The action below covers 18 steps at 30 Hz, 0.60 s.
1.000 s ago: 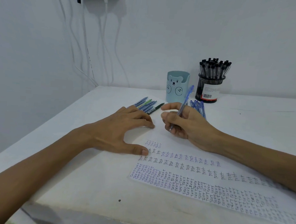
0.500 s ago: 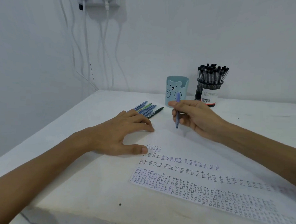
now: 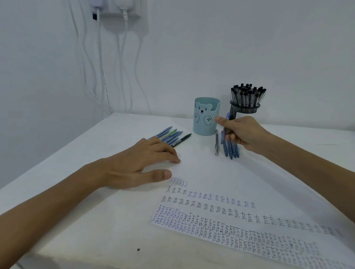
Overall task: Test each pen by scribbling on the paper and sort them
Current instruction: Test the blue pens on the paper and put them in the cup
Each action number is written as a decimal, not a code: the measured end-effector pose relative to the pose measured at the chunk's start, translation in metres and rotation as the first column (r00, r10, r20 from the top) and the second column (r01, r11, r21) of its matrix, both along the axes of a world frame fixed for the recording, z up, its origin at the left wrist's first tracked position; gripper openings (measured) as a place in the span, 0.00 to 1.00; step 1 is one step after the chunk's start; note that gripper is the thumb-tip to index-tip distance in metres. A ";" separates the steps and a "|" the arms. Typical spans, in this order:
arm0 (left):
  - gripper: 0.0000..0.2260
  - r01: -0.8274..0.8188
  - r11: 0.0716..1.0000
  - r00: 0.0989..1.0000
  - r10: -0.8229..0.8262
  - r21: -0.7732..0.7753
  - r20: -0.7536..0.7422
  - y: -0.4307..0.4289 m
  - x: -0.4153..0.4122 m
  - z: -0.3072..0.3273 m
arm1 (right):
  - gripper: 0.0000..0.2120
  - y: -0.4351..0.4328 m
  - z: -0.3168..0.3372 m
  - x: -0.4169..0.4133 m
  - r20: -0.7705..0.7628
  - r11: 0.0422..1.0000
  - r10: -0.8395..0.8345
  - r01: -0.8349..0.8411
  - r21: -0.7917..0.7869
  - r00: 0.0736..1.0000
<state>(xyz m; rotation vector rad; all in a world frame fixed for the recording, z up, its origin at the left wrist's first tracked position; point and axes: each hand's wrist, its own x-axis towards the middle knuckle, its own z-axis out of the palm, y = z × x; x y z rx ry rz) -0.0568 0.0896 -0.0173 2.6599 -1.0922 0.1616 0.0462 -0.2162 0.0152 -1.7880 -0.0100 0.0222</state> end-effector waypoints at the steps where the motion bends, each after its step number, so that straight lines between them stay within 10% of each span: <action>1: 0.27 -0.003 1.000 1.000 0.003 0.002 0.003 0.000 0.000 0.000 | 0.19 -0.001 0.001 0.003 -0.015 0.999 0.007 -0.008 -0.054 1.000; 5: 0.26 -0.004 1.000 1.000 0.004 0.011 0.013 0.001 0.000 0.000 | 0.18 -0.003 0.003 0.011 -0.071 0.927 0.061 -0.083 -0.366 0.996; 9: 0.26 -0.005 1.000 1.000 0.004 0.025 0.016 0.002 0.001 0.000 | 0.21 0.001 -0.001 0.015 0.134 0.655 0.138 0.011 -0.756 0.981; 16: 0.25 -0.011 0.998 0.999 0.009 0.066 0.031 0.000 0.001 0.001 | 0.20 0.024 -0.003 0.002 0.414 0.319 0.197 0.341 -0.884 0.889; 18: 0.25 -0.010 0.998 0.999 0.008 0.067 0.032 0.000 0.001 0.001 | 0.13 0.036 -0.004 -0.006 0.525 0.363 0.349 0.404 -0.839 0.776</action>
